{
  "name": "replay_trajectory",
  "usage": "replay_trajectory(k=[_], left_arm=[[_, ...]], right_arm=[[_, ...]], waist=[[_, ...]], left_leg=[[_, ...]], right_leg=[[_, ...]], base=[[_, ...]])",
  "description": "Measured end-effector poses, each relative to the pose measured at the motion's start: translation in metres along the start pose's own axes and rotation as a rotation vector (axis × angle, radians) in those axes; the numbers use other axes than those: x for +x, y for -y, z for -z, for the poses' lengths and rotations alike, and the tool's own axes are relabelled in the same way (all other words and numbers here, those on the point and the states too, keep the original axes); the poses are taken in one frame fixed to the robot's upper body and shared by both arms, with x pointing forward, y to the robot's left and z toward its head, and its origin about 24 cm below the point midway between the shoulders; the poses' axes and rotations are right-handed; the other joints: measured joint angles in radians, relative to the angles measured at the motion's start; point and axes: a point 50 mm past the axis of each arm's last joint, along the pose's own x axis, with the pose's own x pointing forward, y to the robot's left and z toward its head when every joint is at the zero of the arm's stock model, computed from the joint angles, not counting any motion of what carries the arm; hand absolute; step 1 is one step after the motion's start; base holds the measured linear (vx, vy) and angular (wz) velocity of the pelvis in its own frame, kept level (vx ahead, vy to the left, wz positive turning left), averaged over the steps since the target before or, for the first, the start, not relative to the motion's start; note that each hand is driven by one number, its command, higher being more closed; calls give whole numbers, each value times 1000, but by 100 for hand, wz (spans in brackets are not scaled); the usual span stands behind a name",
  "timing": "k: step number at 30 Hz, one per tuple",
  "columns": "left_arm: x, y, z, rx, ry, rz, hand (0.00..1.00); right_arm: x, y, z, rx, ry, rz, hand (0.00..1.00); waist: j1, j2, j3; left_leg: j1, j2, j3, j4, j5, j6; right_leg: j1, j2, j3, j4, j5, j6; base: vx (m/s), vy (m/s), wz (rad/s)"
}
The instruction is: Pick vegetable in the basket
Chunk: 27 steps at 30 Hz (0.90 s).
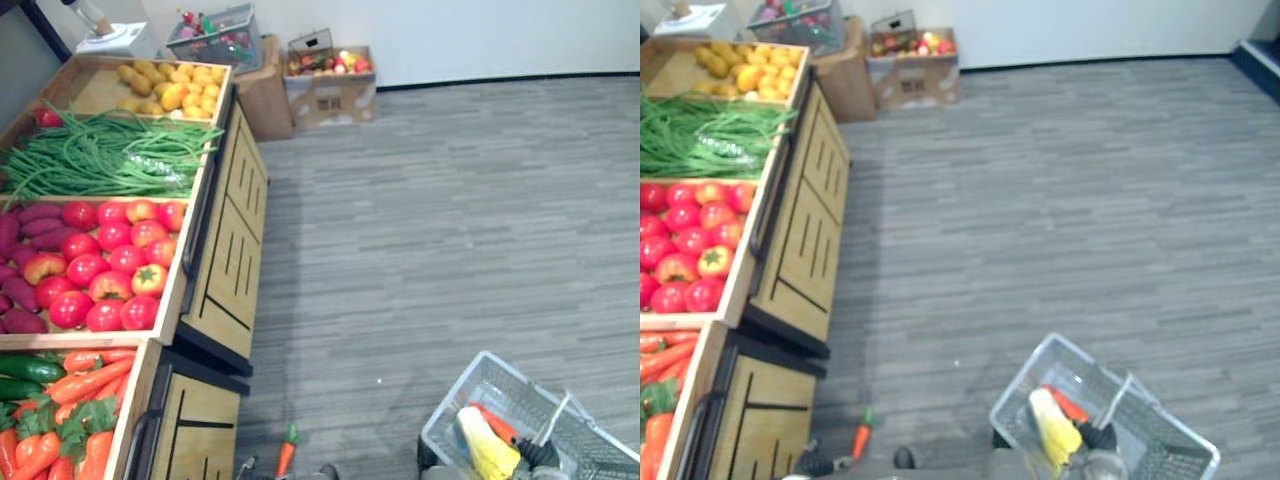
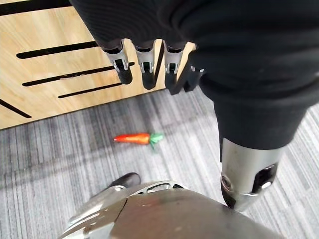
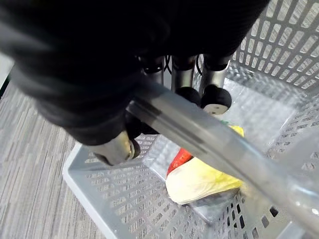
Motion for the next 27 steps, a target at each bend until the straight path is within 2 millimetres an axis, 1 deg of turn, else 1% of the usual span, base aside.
replay_trajectory(k=[1, 2, 3, 4, 5, 6, 7, 8, 9, 10, 11, 12, 13, 14, 15, 16, 17, 18, 19, 20, 22, 23, 24, 25, 26, 27], left_arm=[[0, 0, 0, -9, -1, 0, 0], [0, 0, 0, -29, -5, 0, 0], [0, 0, 0, -31, -5, -1, 0], [0, -1, 0, -24, -2, -1, 0], [1, -2, 0, -20, -1, -2, 0], [1, -3, 0, -17, 0, -6, 0], [1, -4, 1, -16, -2, -9, 0], [1, -4, 1, -16, -3, -9, 0], [1, -6, 0, -16, -2, -14, 0], [2, -7, 0, -18, -2, -17, 0], [3, -8, -3, -30, 0, -24, 0], [3, -8, -2, -34, -6, -27, 0], [3, -9, -2, -37, -9, -31, 0], [3, -12, 1, -64, -24, -50, 0], [3, -13, 2, -72, -29, -56, 0], [2, -9, 0, -92, -30, -52, 0], [1, 1, -3, -117, -26, -38, 0], [0, 3, -4, -124, -24, -37, 0], [0, 3, -5, -130, -19, -40, 0], [0, 3, -5, -131, -22, -43, 0], [0, 2, -7, -160, -20, -58, 0], [0, 1, -7, -167, -22, -63, 0], [0, 0, -6, -175, -23, -73, 0], [0, -1, -6, -209, -24, -83, 0], [0, -1, -6, -219, -25, -84, 0], [-1, -1, -6, -249, -27, -87, 0]], right_arm=[[1, 0, -2, 1, 4, 1, 100], [2, 0, -6, 6, 13, 4, 100], [4, 0, -10, 14, 22, 6, 100], [4, 0, -12, 24, 26, 10, 100], [4, -1, -13, 29, 27, 10, 100], [4, -1, -13, 35, 28, 10, 100], [4, -5, -15, 38, 34, 3, 100], [4, -6, -16, 36, 37, -1, 100], [4, -9, -18, 28, 43, -12, 100], [5, -11, -21, 28, 49, -16, 100], [6, -15, -26, 32, 62, -21, 100], [5, -16, -26, 35, 61, -19, 100], [5, -17, -25, 37, 58, -19, 100], [2, -22, -19, 45, 40, -24, 100], [1, -23, -18, 46, 36, -24, 100], [2, -21, -17, 46, 35, -18, 100], [2, -16, -15, 55, 28, -2, 100], [2, -16, -16, 58, 28, 0, 100], [3, -15, -17, 63, 29, 3, 100], [2, -15, -15, 65, 25, 5, 100], [1, -10, -7, 57, 6, 14, 100], [0, -9, -5, 55, 1, 15, 100], [-2, -7, -1, 51, -7, 19, 100], [-3, -6, 3, 47, -13, 23, 100], [-3, -5, 4, 45, -13, 24, 100], [-3, -4, 3, 40, -9, 25, 100]], waist=[[3, 1, 0], [10, 3, 0], [11, -1, 2], [9, -4, 9], [8, -7, 13], [2, -11, 22], [-6, -12, 25], [-7, -19, 23], [-6, -28, 23], [-5, -29, 24], [-5, -25, 28], [-4, -26, 29], [-4, -29, 27], [-5, -50, 26], [-8, -47, 27], [-14, -26, 29], [-13, 14, 11], [-13, 20, 9], [-13, 24, 11], [-16, 27, 8], [-13, 23, 9], [-13, 21, 10], [-13, 9, 15], [-8, 4, 11], [-4, 3, 10], [5, 3, 9]], left_leg=[[-1, 1, 11, 8, -7, 3], [0, 3, 26, 16, -14, 8], [7, 5, 42, 20, -21, 15], [29, 0, 51, 16, -23, 19], [41, -4, 53, 13, -24, 20], [71, -3, 58, 7, -28, 28], [86, 0, 66, -2, -30, 31], [93, -1, 69, -8, -30, 31], [93, 2, 74, -12, -31, 30], [90, 9, 76, -15, -31, 26], [86, 33, 84, -24, -29, 4], [87, 47, 87, -23, -30, -11], [89, 53, 87, -26, -31, -23], [105, 68, 84, -26, -45, -69], [111, 82, 77, -27, -50, -85], [125, 118, 70, -34, -53, -109], [123, 154, 68, -42, -33, -139], [119, 167, 66, -37, -9, -147], [112, 179, 44, -17, 28, -147], [89, 187, 12, 20, 63, -141], [48, 198, -51, 138, 175, -117], [43, 199, -65, 166, 209, -112], [29, 203, -88, 226, 274, -108], [11, 205, -96, 290, 341, -110], [-6, 209, -97, 332, 348, -111], [-45, 213, -99, 417, 305, -119]], right_leg=[[-23, 0, 12, 37, -15, 5], [-66, 0, 27, 116, -47, 9], [-129, -5, 43, 245, -86, 13], [-185, -9, 48, 380, -107, 2], [-208, -12, 49, 441, -111, -4], [-238, -18, 52, 535, -110, -3], [-249, -35, 43, 569, -126, -8], [-249, -44, 30, 567, -133, -19], [-254, -63, -12, 525, -138, -27], [-258, -66, -28, 485, -137, -27], [-265, -62, -59, 364, -122, -17], [-265, -60, -65, 293, -115, -6], [-265, -62, -64, 253, -110, 1], [-263, -71, -68, 209, -69, 8], [-265, -63, -78, 227, -27, 4], [-268, -38, -101, 269, -24, -10], [-291, -3, -122, 313, -79, -32], [-303, 6, -123, 337, -97, -50], [-302, 12, -132, 358, -107, -64], [-293, 11, -150, 369, -120, -80], [-235, 2, -180, 374, -158, -109], [-212, -1, -189, 373, -168, -118], [-166, -8, -210, 370, -187, -129], [-127, -13, -214, 358, -209, -132], [-111, -14, -212, 345, -217, -136], [-84, -13, -207, 321, -226, -136]], base=[[24, 55, -46], [13, 47, -49], [10, 57, -49], [1, 43, -30], [3, 50, -15], [-3, 37, 0], [0, 0, 0], [9, 7, -4], [29, -8, -12], [106, -69, -22], [129, -97, -19], [158, -124, -15], [240, -210, 0], [266, -245, 7], [334, -341, 16], [312, -285, 16], [326, -265, 8], [357, -273, -5], [284, -254, 4], [345, -353, 20], [319, -337, 33], [295, -279, 38], [310, -269, 34], [288, -244, 28], [255, -206, 7], [186, -118, -1]])
